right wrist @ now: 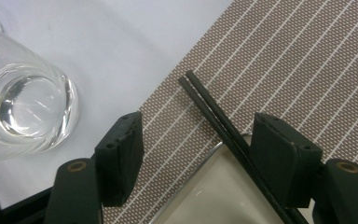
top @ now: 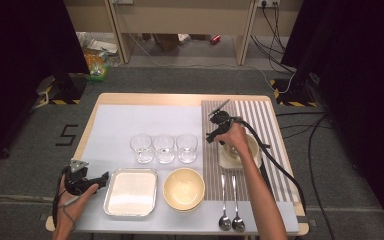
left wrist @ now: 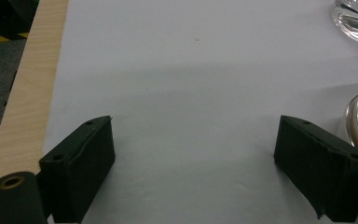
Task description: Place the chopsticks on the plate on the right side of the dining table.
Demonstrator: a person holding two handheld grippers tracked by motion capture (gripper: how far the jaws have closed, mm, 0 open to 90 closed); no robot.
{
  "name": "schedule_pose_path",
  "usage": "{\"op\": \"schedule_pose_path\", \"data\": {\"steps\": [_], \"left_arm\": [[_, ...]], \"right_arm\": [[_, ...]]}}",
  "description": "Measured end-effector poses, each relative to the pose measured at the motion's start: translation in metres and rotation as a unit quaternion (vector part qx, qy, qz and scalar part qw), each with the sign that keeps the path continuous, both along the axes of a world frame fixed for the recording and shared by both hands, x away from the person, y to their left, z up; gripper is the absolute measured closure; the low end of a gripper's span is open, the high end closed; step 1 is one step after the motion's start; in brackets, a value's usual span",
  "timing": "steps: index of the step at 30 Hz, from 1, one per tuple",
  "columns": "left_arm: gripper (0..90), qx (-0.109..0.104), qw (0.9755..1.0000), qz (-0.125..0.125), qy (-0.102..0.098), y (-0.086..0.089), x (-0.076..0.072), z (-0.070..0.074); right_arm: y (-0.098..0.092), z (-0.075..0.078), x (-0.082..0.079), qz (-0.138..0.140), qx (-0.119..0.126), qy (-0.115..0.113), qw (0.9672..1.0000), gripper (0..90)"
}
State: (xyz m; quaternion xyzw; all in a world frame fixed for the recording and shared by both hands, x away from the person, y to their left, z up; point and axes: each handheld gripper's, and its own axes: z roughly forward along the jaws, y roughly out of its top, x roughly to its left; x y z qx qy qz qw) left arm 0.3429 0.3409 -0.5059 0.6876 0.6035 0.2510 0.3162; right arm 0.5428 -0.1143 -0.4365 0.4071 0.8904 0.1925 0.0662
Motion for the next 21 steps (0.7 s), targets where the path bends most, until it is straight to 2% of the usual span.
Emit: {"op": "schedule_pose_path", "data": {"steps": [5,12,18,21], "left_arm": [[11.4,0.000,1.0000,0.000,0.000,0.0000,0.0000,0.0000],[11.4,-0.001,1.0000,0.000,0.000,0.0000,0.0000,0.0000],[11.4,-0.001,1.0000,0.000,0.000,-0.0001,0.0000,-0.0001],[11.4,-0.001,1.0000,0.000,0.000,-0.0001,0.0000,-0.0001]], "right_arm": [[-0.0015,0.0001,0.0020,-0.004,-0.004,-0.011,0.9999,35.4],[0.0011,-0.0032,0.0017,-0.007,-0.007,0.003,0.9999,35.0],[0.0019,-0.0032,-0.0008,0.009,-0.007,0.003,0.9999,35.6],[0.0031,-0.0034,-0.0031,0.008,-0.010,0.004,0.9999,35.9]]}}
